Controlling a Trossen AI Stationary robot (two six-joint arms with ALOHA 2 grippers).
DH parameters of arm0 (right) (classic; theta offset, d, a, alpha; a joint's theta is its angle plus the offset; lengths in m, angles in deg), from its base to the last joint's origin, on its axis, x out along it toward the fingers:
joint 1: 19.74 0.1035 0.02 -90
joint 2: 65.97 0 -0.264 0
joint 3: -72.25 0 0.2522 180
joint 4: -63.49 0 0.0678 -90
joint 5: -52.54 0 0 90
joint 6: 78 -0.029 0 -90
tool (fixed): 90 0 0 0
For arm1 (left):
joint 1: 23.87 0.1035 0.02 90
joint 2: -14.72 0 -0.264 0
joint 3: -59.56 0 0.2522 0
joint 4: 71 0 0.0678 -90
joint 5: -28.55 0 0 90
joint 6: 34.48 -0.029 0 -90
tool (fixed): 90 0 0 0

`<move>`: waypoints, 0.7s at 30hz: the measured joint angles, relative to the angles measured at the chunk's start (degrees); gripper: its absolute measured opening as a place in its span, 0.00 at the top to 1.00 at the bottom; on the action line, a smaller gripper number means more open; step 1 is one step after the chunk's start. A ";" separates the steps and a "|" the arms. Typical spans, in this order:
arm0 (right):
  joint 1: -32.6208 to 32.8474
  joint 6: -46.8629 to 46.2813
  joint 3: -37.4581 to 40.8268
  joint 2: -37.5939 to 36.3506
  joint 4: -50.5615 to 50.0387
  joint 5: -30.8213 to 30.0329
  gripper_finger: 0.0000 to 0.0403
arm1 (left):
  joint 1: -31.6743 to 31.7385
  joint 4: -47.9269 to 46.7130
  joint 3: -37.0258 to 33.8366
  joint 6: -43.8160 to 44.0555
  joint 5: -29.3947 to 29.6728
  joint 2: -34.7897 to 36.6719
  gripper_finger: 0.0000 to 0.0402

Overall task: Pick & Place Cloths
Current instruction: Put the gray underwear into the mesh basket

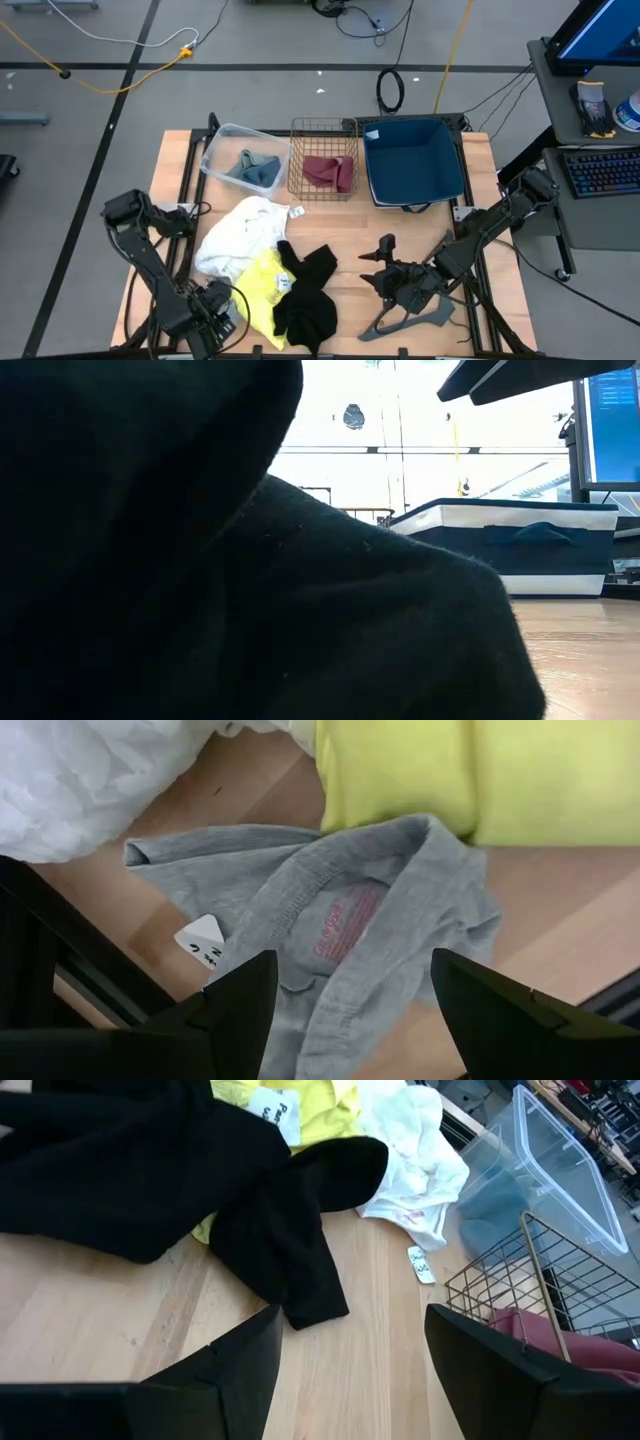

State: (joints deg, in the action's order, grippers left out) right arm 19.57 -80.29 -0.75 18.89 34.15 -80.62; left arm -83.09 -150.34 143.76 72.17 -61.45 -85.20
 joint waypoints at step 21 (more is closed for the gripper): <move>0.02 0.00 0.00 0.00 0.79 2.97 0.41 | -0.55 3.62 0.00 -4.26 0.06 -6.65 0.45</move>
State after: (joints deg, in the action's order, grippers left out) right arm 19.59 -80.29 -0.75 18.89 34.94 -77.64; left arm -83.64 -146.72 143.76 67.92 -61.39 -91.84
